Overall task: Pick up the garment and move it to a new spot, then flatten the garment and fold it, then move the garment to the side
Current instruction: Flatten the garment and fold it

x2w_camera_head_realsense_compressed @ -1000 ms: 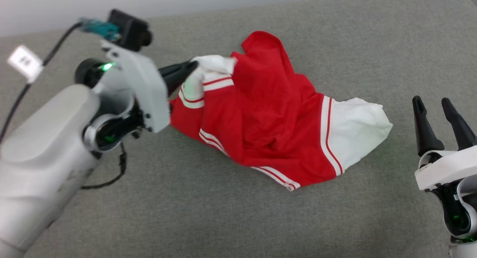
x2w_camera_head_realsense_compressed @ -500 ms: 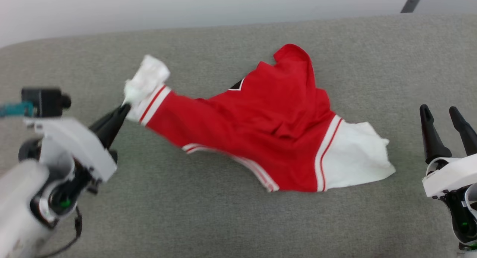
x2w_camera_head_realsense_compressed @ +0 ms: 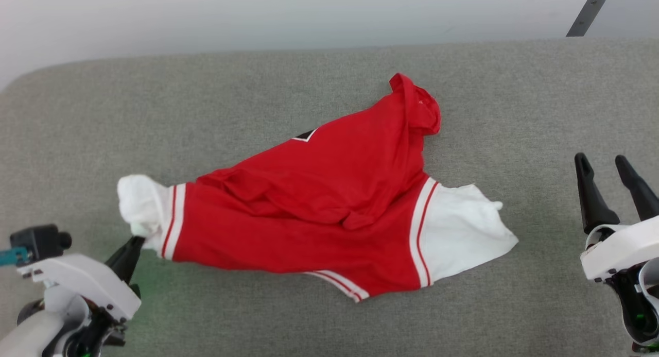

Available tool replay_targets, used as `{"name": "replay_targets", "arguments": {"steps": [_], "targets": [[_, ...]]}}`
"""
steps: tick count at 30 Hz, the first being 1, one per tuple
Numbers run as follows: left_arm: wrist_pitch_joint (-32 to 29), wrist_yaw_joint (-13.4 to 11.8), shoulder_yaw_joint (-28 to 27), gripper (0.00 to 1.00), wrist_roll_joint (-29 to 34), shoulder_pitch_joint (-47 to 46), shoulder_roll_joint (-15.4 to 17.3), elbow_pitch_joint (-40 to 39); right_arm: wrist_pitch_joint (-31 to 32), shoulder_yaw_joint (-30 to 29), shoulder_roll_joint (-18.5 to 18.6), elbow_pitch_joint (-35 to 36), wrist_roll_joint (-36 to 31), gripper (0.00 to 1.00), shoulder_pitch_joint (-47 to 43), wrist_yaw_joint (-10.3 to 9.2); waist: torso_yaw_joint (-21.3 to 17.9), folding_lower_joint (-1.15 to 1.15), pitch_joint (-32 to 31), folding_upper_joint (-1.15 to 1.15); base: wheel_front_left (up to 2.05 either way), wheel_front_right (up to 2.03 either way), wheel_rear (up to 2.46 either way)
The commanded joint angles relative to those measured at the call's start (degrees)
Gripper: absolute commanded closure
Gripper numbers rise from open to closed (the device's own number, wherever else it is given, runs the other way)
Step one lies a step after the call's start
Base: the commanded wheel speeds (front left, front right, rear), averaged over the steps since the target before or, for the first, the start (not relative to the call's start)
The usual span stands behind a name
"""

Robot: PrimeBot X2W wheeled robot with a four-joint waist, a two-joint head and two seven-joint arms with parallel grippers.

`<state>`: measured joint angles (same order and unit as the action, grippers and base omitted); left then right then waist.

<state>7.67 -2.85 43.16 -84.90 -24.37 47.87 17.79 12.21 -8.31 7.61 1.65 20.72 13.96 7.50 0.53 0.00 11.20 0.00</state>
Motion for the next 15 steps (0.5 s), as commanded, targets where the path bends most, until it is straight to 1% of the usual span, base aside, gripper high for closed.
{"name": "replay_targets", "arguments": {"steps": [1,3,4,5,6,8,9,13,15], "targets": [[0.7,0.7,-0.2,1.0,-0.1,0.8,-0.5,1.6,0.3,0.2,0.0,0.2,-0.2,0.0,-0.8,-0.02,0.0,0.0,-0.4,0.0,0.0,0.0,0.0],[0.9,1.9,0.0,1.0,-0.7,1.4,-1.5,3.9,0.4,0.3,0.1,0.2,-0.2,0.0,-1.1,-0.02,0.0,0.0,-0.9,0.0,0.0,0.0,0.0],[1.0,2.2,0.3,0.79,-0.4,1.5,-1.7,5.0,0.6,0.3,0.2,0.2,-0.1,0.0,-1.3,-0.02,-0.1,0.0,-1.1,0.0,0.0,0.0,0.0],[0.8,2.5,0.5,0.68,-0.3,1.6,-2.0,5.9,0.7,0.4,0.3,0.3,0.0,0.0,-1.5,-0.02,-0.1,0.0,-1.4,0.0,0.0,0.0,0.0],[0.6,2.9,0.8,0.68,-0.2,1.6,-2.5,6.6,0.9,0.3,0.4,0.3,0.0,0.0,-1.9,-0.02,0.0,0.0,-1.8,0.0,0.0,0.0,0.0],[0.7,3.5,1.2,0.36,0.3,1.6,-3.0,8.0,1.1,0.3,0.6,0.4,0.0,0.0,-2.1,-0.02,0.0,0.0,-2.6,0.0,0.0,0.0,0.0],[0.8,3.8,1.6,0.0,0.7,1.6,-3.2,8.4,1.2,0.3,0.6,0.5,0.0,0.0,-2.3,-0.02,0.1,0.0,-3.0,0.0,0.0,0.0,0.0],[0.4,4.7,2.4,0.0,1.2,2.1,-3.9,9.5,1.8,0.3,0.9,0.3,0.0,0.0,-3.6,-0.02,0.5,0.0,-5.1,0.0,0.0,0.0,0.0],[0.6,4.6,2.8,0.0,1.8,2.3,-3.5,9.6,2.3,0.6,1.0,0.1,0.3,0.0,-4.2,-0.02,0.7,0.0,-6.2,0.0,0.0,0.0,0.0]]}}
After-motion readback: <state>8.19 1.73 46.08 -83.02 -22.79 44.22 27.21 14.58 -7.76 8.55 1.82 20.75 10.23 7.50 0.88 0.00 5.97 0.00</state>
